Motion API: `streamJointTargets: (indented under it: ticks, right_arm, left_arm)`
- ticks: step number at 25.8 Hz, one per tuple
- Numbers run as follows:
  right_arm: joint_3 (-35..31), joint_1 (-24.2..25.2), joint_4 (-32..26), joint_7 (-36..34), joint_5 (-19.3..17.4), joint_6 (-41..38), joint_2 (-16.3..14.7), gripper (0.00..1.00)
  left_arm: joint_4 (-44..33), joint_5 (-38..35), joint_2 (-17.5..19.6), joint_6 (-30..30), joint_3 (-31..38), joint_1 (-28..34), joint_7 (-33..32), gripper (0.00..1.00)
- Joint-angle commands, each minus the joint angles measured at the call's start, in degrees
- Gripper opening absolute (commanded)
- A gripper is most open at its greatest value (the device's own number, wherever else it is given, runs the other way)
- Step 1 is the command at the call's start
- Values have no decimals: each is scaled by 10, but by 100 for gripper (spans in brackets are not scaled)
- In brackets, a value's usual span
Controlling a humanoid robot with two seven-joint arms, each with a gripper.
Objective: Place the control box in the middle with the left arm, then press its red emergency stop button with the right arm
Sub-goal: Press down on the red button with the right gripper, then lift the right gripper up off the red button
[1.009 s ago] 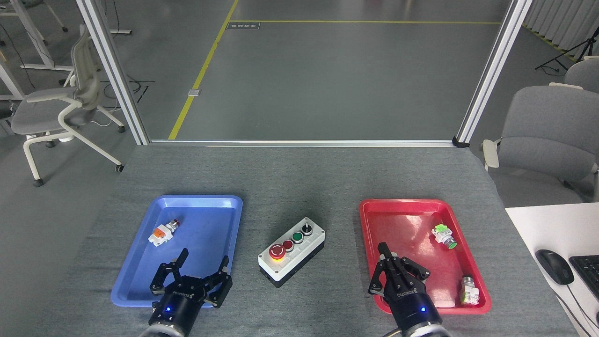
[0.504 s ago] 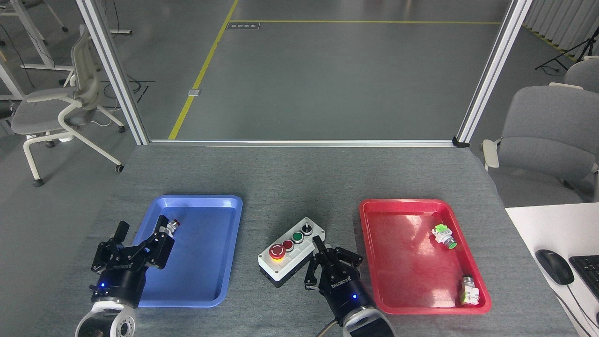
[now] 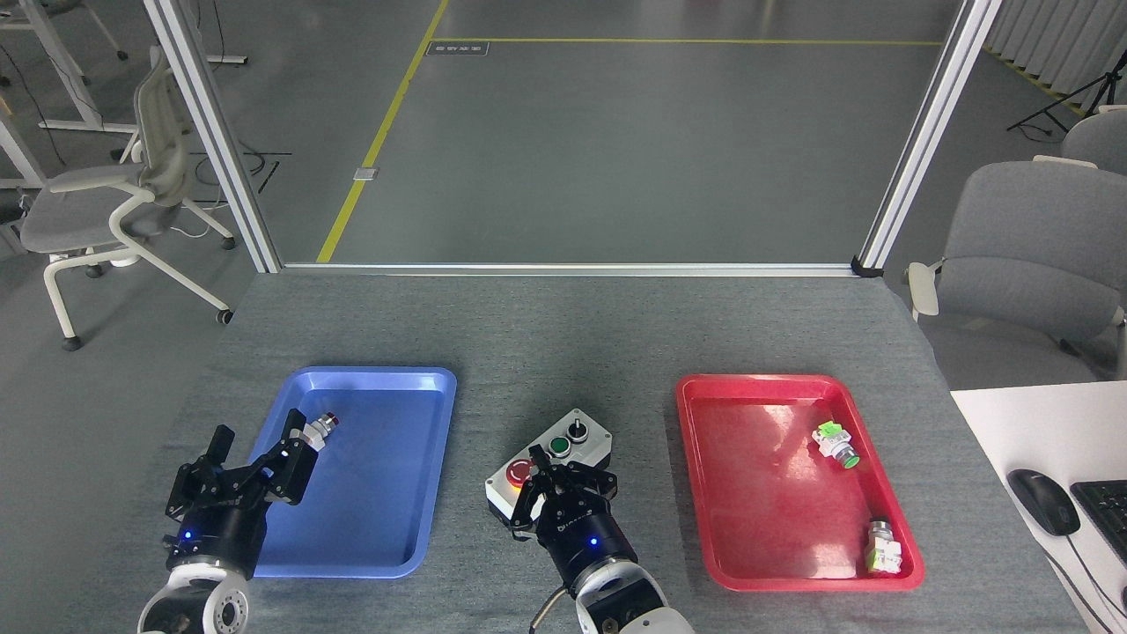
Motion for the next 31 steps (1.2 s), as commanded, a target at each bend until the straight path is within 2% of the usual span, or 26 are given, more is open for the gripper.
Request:
streamJointTargets:
  ticks: [1,4,9,14,17,21,22,24,25,27,28,31]
  right_arm:
    - [14,-21,55,-2,-3,17,8,0]
    - [16,-23,77,-5,-3,16,11,0]
    - [17,-23,100,-7,-1,13,10,0]
    - [16,-23,99,-7,-1,15,8,0]
    - [10,-24,73,-10,-10,16,7,0]
    - [-21,-12,-34,-14,-26,10,6,2]
    - [-35,0,-58,-14,-26,7,5,6]
    - [-60,20,-86,-14,-26,5,-3,25]
    - [-76,25,-96,-14,-26,4,-13,39]
    - [-118,45,-115,-14,-26,3,-32,80]
    - [-140,58,-126,-13,-26,4,-38,95]
    - [-190,87,-155,-12,-27,2,-65,98]
  left_arm:
    - [1,-1,-4,2,0,0,-3,99]
    - [-2,-4,1,2,-1,0,-10,99]
    - [-11,-24,-1,0,-1,0,-77,99]
    - [-10,-26,0,0,-2,-2,-79,99]
    - [-11,-31,1,-2,-2,0,-77,99]
    - [-10,-85,0,1,-1,-2,-76,99]
    - [-10,-96,-2,1,-1,-2,-75,99]
    - [-11,-97,-5,1,-1,-1,-73,99]
    - [-11,-97,-6,1,-1,-1,-73,99]
    - [-11,-97,-8,0,-2,1,-73,99]
    - [-12,-97,-9,0,-4,2,-72,99]
    - [-10,-95,-36,-1,-6,7,-62,99]
